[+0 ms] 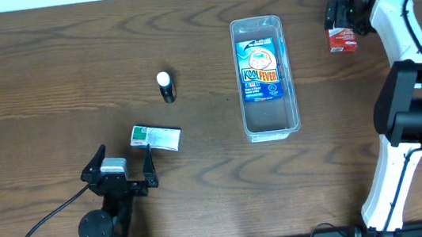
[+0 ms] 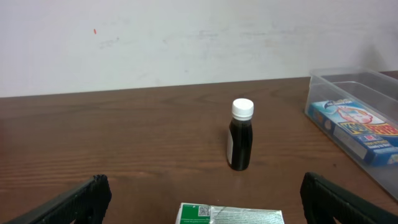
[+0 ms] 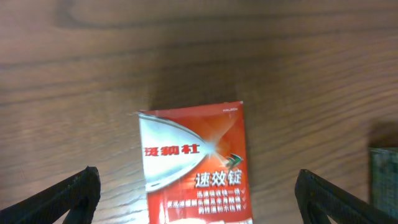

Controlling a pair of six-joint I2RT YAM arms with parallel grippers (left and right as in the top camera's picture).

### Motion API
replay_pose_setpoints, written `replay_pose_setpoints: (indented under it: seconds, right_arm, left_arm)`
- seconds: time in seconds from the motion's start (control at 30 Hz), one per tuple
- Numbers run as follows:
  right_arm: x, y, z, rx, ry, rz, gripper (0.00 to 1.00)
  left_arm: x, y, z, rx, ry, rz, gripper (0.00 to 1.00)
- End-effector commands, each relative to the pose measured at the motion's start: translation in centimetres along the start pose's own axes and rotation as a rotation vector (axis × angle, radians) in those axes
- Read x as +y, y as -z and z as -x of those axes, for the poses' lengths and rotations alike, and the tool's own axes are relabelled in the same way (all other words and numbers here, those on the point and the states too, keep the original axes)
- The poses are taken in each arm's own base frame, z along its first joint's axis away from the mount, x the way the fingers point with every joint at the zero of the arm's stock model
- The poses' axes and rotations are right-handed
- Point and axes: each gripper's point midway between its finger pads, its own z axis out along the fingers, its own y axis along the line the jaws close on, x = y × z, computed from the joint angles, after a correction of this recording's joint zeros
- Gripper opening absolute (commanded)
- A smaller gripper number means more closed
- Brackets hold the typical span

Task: Pack container
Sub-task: 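Grasp the red-orange medicine box with the right gripper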

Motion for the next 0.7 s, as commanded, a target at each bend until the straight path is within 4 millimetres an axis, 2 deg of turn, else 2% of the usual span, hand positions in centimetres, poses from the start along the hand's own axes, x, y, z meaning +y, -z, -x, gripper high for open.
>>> replay_pose_setpoints:
  seconds: [0.0,0.13,0.67]
  right_arm:
    - [-0.6,-1.8,-0.9,0.030,0.008,-0.018,0.97]
    - [-0.7,-2.5,-1.4,0.045,0.004,-0.022,0.92]
    - [-0.5,-3.0,-2.0,0.062,0.001,-0.022,0.92]
  left_arm:
    - [0.1,-0.1,-1.6,0.045,0.002,0.003,0.98]
    - [0.1,-0.1,-1.6,0.045,0.002,0.003,0.98]
    - [0.1,-0.1,-1.6,0.045,0.002,0.003,0.98]
